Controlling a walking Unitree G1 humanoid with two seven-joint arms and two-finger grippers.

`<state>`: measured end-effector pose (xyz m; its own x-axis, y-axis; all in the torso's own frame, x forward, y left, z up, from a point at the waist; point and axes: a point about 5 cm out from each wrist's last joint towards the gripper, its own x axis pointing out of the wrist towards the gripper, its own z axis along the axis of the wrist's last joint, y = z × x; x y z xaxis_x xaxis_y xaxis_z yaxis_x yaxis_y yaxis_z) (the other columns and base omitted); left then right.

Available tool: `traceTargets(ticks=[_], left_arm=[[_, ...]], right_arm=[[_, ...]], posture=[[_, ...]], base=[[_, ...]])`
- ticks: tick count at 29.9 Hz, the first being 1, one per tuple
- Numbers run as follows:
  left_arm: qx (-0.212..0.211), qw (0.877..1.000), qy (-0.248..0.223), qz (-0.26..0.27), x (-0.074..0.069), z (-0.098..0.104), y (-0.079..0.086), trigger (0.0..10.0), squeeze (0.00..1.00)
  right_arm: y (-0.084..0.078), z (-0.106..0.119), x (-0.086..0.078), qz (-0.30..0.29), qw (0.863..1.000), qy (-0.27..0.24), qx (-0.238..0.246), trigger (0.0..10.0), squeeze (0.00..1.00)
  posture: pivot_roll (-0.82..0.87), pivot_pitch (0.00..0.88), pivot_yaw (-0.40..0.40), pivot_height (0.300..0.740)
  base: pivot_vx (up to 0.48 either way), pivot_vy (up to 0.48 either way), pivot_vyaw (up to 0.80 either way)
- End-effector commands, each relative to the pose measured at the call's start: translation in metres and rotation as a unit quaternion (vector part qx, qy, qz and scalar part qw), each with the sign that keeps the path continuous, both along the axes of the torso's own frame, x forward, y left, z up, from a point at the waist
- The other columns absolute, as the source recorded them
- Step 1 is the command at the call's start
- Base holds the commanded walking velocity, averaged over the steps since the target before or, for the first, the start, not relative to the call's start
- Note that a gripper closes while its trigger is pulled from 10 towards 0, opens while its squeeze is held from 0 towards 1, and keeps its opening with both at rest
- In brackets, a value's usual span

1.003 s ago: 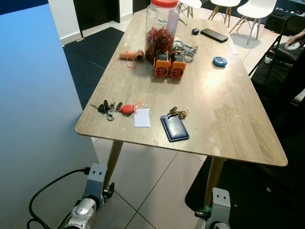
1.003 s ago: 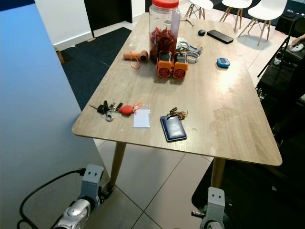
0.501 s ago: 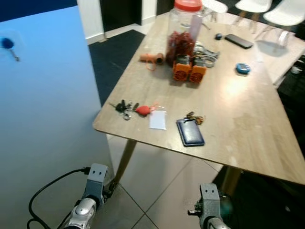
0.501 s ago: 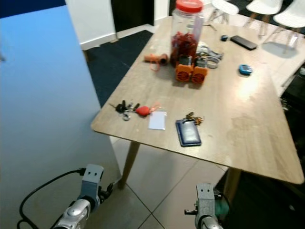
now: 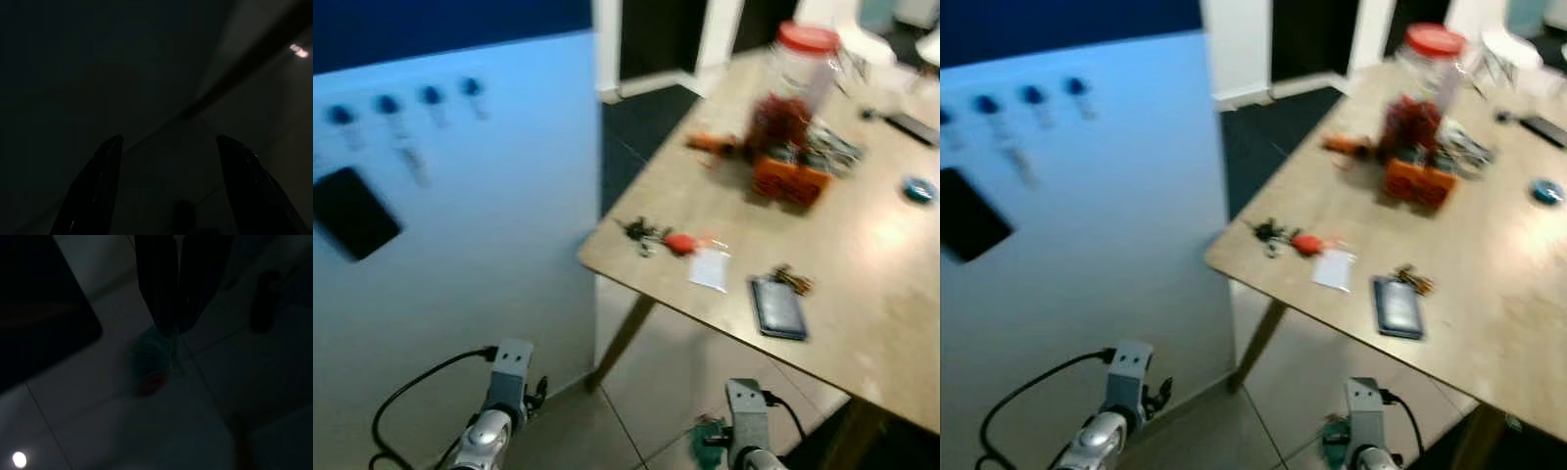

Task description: Hang keys on a hook

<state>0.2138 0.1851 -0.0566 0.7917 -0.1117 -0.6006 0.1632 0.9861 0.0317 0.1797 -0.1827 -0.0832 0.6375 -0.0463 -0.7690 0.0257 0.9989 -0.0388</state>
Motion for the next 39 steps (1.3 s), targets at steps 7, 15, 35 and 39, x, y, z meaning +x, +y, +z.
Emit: traceTargets(ticks=[7,15,35,39], left_arm=[[0.002,1.0,-0.005,-0.002,0.0022,0.001,-0.0032,10.0,0.0],[-0.003,1.0,-0.008,0.004,0.0041,0.0021,-0.0035,10.0,0.0],[-0.002,1.0,-0.008,0.002,0.0065,0.0031,-0.0049,10.0,0.0],[-0.004,1.0,-0.006,0.005,0.0066,0.0029,-0.0047,10.0,0.0]], right_arm=[[0.0018,-0.0004,-0.0005,0.0,1.0,-0.001,0.001,10.0,0.0],[0.0024,0.0004,0.0012,-0.006,1.0,-0.005,0.003,10.0,0.0],[-0.0002,0.003,0.005,-0.041,0.999,-0.021,0.016,10.0,0.0],[-0.002,0.0024,0.0032,-0.041,0.999,-0.02,0.012,10.0,0.0]], posture=[[0.06,0.022,-0.051,0.74],[0.07,0.032,-0.05,0.74],[0.06,0.043,-0.048,0.74],[0.06,0.046,-0.049,0.74]], base=[[0.0,0.0,0.8],[0.0,0.0,0.8],[0.0,0.0,0.6],[0.0,0.0,0.0]])
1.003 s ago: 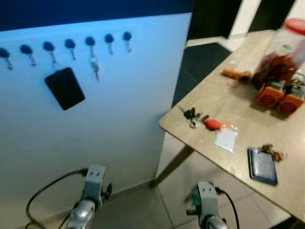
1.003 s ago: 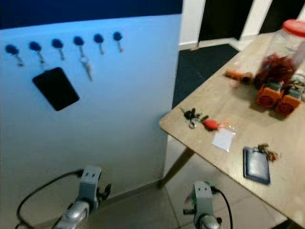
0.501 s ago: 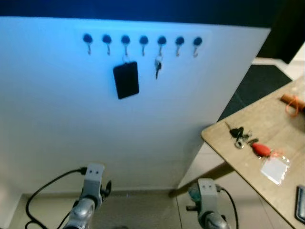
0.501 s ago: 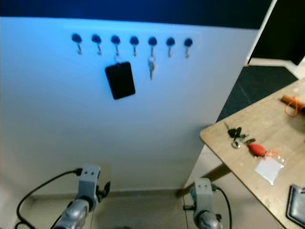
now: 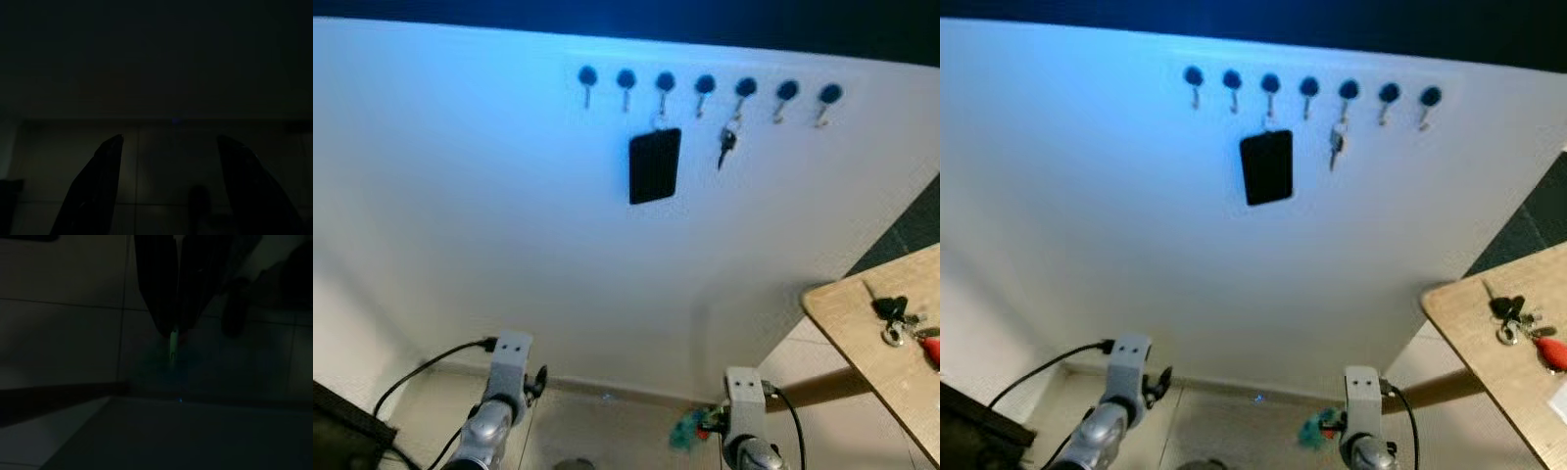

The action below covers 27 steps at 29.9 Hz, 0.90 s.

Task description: Hang keys on a hook

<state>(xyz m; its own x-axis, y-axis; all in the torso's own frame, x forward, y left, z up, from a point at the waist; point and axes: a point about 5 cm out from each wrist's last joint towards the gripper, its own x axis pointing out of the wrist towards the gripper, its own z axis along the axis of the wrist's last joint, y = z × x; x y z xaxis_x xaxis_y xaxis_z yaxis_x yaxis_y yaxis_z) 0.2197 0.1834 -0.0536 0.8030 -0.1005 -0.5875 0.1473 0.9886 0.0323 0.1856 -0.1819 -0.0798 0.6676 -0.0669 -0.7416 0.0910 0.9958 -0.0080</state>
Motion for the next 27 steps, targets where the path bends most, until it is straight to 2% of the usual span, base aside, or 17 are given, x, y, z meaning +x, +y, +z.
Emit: traceTargets(ticks=[1,5,18,27], left_arm=[[-0.003,1.0,0.003,-0.001,0.0007,-0.0003,-0.0029,10.0,0.0],[-0.004,1.0,0.003,-0.001,0.0007,-0.0002,-0.0029,10.0,0.0],[-0.004,1.0,0.002,-0.003,0.0006,-0.0001,-0.0026,10.0,0.0],[0.005,1.0,-0.009,-0.028,0.0014,0.0016,-0.0052,10.0,0.0]], right_arm=[[-0.0029,-0.0011,-0.0029,-0.009,1.0,0.003,-0.002,10.0,0.0],[-0.0028,-0.0013,-0.0033,-0.009,1.0,0.003,-0.001,10.0,0.0],[-0.001,-0.0006,-0.0013,-0.01,1.0,0.0,0.005,10.0,0.0],[-0.0012,-0.0004,-0.001,-0.011,1.0,-0.001,0.004,10.0,0.0]], posture=[[0.06,0.046,-0.049,0.74],[0.07,0.046,-0.05,0.74],[0.07,0.045,-0.052,0.74],[0.07,0.043,-0.049,0.74]], base=[[0.0,0.0,0.0],[0.0,0.218,0.0],[0.0,0.475,0.0],[0.0,0.03,0.0]])
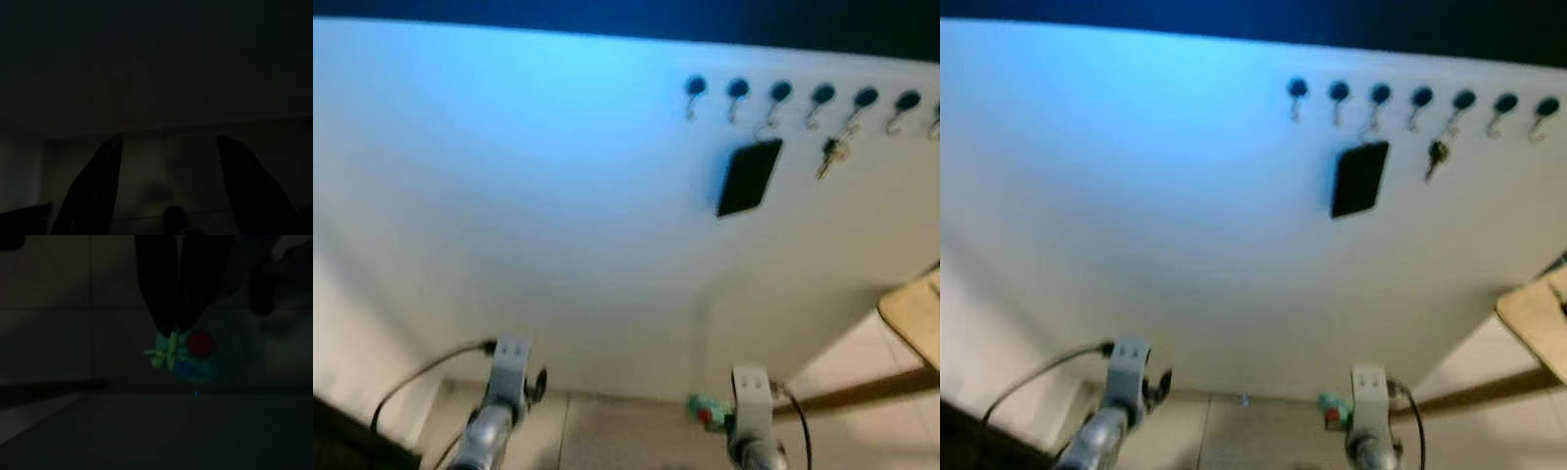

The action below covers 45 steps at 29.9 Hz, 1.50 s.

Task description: Hang keys on a hook

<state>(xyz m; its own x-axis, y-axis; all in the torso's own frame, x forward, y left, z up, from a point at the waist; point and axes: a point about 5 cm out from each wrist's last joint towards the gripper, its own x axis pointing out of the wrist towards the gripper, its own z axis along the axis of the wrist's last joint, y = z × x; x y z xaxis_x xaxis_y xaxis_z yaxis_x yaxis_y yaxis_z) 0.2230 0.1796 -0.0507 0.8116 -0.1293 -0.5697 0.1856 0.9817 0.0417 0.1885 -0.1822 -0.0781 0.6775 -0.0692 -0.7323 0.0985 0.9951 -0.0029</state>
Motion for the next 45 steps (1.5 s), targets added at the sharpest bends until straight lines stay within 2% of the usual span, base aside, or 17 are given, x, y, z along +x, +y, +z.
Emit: traceTargets(ticks=[1,9,13,23,26,29,33,38,45], left_arm=[[0.003,1.0,0.003,-0.012,-0.002,-0.001,-0.002,10.0,0.0],[0.005,1.0,0.003,-0.015,-0.003,-0.002,-0.003,10.0,0.0],[0.0,1.0,0.001,0.0,-0.002,-0.001,0.0,10.0,0.0],[0.011,1.0,0.002,-0.005,-0.001,-0.001,0.003,10.0,0.0],[0.017,1.0,0.008,-0.002,-0.002,-0.002,0.004,10.0,0.0],[0.006,1.0,0.002,0.0,-0.001,-0.001,0.003,10.0,0.0],[0.002,1.0,0.003,0.001,-0.001,0.0,0.003,10.0,0.0],[-0.005,1.0,0.002,0.013,0.002,0.001,0.004,10.0,0.0],[-0.006,1.0,0.001,0.012,0.002,0.001,0.004,10.0,0.0]], right_arm=[[-0.001,-0.002,-0.004,-0.007,1.0,0.007,0.002,10.0,0.0],[0.001,-0.003,-0.005,-0.009,1.0,0.008,0.005,10.0,0.0],[0.001,-0.003,-0.005,-0.009,1.0,0.008,0.005,10.0,0.0],[-0.001,-0.003,-0.006,-0.033,0.999,0.008,0.009,10.0,0.0],[-0.011,-0.003,-0.009,-0.073,0.997,0.002,-0.003,10.0,0.0],[-0.034,-0.001,-0.014,-0.144,0.989,-0.006,-0.026,10.0,0.0],[-0.046,0.0,-0.018,-0.16,0.986,-0.005,-0.037,10.0,0.0],[-0.045,0.002,-0.015,-0.143,0.989,-0.007,-0.036,10.0,0.0],[-0.033,0.005,-0.001,-0.116,0.993,-0.019,-0.029,10.0,0.0]], posture=[[0.07,0.043,-0.049,0.74],[0.07,0.044,-0.047,0.74],[0.07,0.043,-0.046,0.74],[0.07,0.042,-0.045,0.74],[0.06,0.041,-0.041,0.74],[0.06,0.039,-0.036,0.74],[0.06,0.035,-0.032,0.74],[0.05,0.022,-0.028,0.74],[0.05,0.009,-0.032,0.74]], base=[[0.0,-0.266,0.0],[0.0,-0.48,0.0],[0.0,0.0,0.0],[0.0,0.0,0.0],[0.0,0.0,0.0],[0.0,0.0,0.0],[0.0,0.0,0.0],[0.0,0.0,0.0],[-0.183,0.0,0.0]])
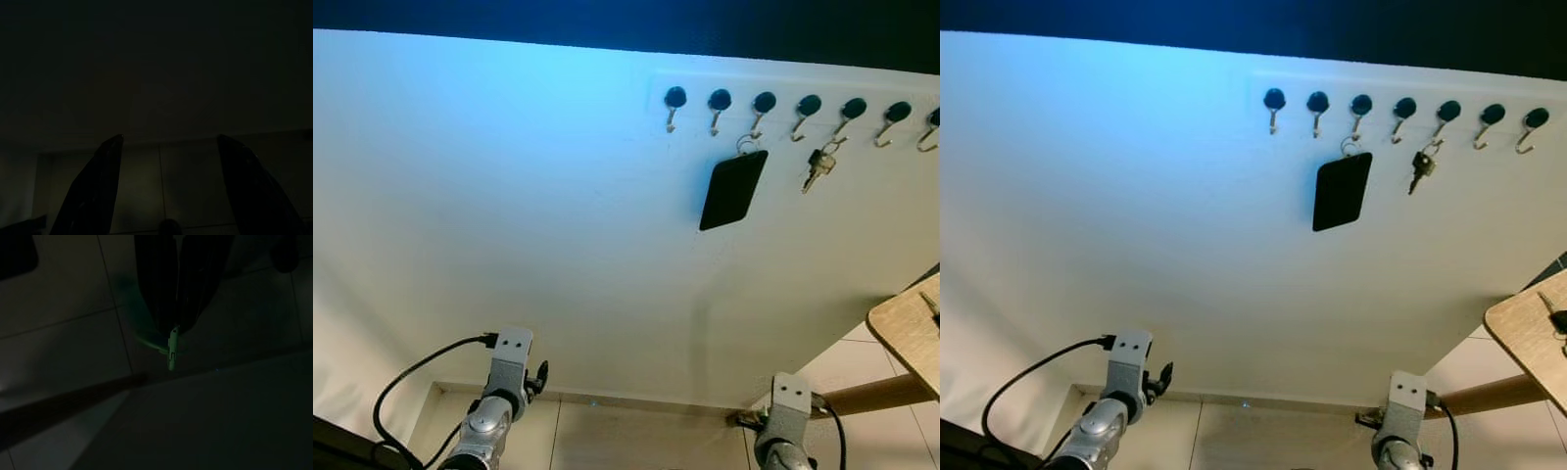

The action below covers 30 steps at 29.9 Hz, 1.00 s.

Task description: Hang keys on a hook

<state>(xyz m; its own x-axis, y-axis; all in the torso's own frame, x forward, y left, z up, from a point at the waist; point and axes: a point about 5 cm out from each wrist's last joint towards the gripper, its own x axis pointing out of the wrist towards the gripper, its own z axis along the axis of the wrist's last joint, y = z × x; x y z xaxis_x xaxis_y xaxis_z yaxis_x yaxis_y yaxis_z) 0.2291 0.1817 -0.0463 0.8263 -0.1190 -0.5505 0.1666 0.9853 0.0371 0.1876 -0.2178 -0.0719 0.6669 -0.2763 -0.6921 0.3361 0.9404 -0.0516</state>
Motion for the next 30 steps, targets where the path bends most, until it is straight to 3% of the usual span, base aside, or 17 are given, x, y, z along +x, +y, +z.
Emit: traceTargets(ticks=[1,18,27,30], left_arm=[[-0.002,1.0,0.012,0.003,-0.004,-0.003,0.002,10.0,0.0],[0.0,1.0,0.012,-0.001,-0.005,-0.003,0.004,10.0,0.0],[0.01,0.999,0.018,-0.037,0.0,-0.002,-0.007,10.0,0.0],[0.013,0.999,0.018,-0.045,0.001,-0.002,-0.009,10.0,0.0]], right_arm=[[0.004,-0.001,0.001,0.011,1.0,0.003,0.002,10.0,0.0],[0.01,-0.003,-0.001,0.021,1.0,0.009,0.007,10.0,0.0],[0.011,-0.004,-0.003,0.02,1.0,0.01,0.01,10.0,0.0],[0.011,-0.004,-0.003,0.02,1.0,0.01,0.01,10.0,0.0]], posture=[[0.05,0.009,-0.032,0.74],[0.05,0.006,-0.028,0.74],[0.06,0.01,-0.028,0.74],[0.05,0.015,-0.027,0.74]], base=[[-0.412,0.0,0.0],[-0.414,0.0,0.0],[0.0,0.0,0.0],[0.0,-0.48,0.0]])
